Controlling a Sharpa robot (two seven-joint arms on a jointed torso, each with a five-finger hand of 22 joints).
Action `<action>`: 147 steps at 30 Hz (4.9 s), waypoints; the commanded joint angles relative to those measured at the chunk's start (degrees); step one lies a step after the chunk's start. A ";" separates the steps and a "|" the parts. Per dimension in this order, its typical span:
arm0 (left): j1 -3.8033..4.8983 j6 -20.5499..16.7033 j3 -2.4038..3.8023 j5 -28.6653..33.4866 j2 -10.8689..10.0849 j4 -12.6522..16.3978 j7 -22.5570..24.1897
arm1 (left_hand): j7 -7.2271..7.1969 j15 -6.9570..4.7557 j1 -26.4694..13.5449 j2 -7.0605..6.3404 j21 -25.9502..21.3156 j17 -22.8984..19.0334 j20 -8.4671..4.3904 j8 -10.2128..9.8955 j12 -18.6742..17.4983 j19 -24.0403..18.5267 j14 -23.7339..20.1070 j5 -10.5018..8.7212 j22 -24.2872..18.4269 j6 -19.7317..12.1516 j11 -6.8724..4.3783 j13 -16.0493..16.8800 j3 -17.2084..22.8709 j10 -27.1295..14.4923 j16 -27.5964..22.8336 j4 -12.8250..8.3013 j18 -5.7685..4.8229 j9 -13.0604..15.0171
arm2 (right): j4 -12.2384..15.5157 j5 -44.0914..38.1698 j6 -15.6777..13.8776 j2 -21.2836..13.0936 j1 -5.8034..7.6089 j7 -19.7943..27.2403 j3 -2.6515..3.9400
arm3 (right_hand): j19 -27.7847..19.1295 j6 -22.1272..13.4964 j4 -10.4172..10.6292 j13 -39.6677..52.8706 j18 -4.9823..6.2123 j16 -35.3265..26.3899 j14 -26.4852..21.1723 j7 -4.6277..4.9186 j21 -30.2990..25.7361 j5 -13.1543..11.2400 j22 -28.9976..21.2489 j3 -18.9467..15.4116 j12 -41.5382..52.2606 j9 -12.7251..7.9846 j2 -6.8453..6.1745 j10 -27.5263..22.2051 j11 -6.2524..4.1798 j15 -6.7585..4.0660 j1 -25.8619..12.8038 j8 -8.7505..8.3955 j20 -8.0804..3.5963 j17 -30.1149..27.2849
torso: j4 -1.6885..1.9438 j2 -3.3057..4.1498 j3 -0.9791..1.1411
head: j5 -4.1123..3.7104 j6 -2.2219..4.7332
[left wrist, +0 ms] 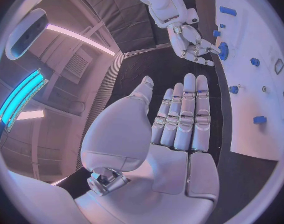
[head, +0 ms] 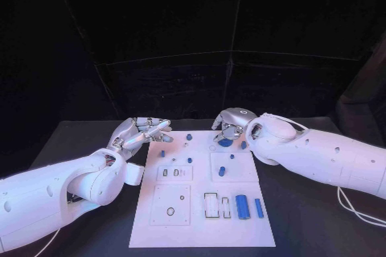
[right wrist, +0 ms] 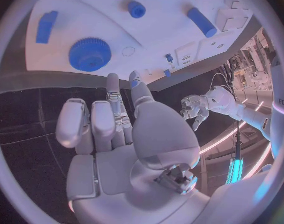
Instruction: Assemble the parts on the task board
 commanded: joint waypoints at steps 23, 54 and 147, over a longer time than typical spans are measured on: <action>0.09 1.60 0.04 -0.01 0.79 -1.46 0.09 | 0.11 0.11 0.26 0.64 -0.33 0.25 0.57 -0.28 -0.46 0.04 -0.36 0.19 -0.14 0.22 0.24 0.09 0.03 -0.01 -0.48 -0.69 0.77 -0.07 | -1.98 5.64 6.45 -1.83 0.14 -5.17 -0.07 | 5.60 -3.28 11.22 66.03 -3.29 15.06 4.44 1.56 6.09 10.50 12.95 4.02 62.85 0.11 -5.63 2.50 1.70 1.43 2.26 2.89 1.78 25.57 | -0.11 0.01 0.02 | -0.22 -0.40; 0.08 1.71 0.03 -0.01 0.91 -1.85 -0.07 | 0.11 0.10 0.43 0.81 -0.41 0.38 0.57 -0.34 -0.54 0.07 -0.37 0.19 -0.19 0.24 0.23 0.12 0.08 0.01 -0.56 -0.86 0.78 -0.07 | -5.25 3.36 10.19 1.46 0.08 -4.85 -0.09 | 6.25 0.15 11.00 69.60 -3.51 16.37 4.84 0.91 6.57 6.56 14.12 7.25 66.06 0.40 -3.76 4.44 1.18 1.13 4.94 5.65 1.62 28.29 | -0.13 -0.02 -0.02 | -0.32 -1.04; 0.11 1.83 0.04 -0.01 0.64 -2.16 -0.30 | 0.11 0.09 0.84 1.33 -0.62 0.78 0.56 -0.54 -0.79 0.19 -0.39 0.20 -0.35 0.30 0.23 0.17 0.23 0.06 -0.77 -1.29 0.78 -0.08 | -7.90 -5.41 6.94 15.01 -1.79 -4.46 -0.34 | 6.76 -0.65 22.74 68.64 -3.70 16.65 4.99 1.72 6.74 -0.22 15.07 10.17 64.05 -0.05 -8.40 3.37 2.02 1.77 -8.23 -0.50 2.04 29.22 | -0.13 0.01 -0.01 | 0.88 -1.56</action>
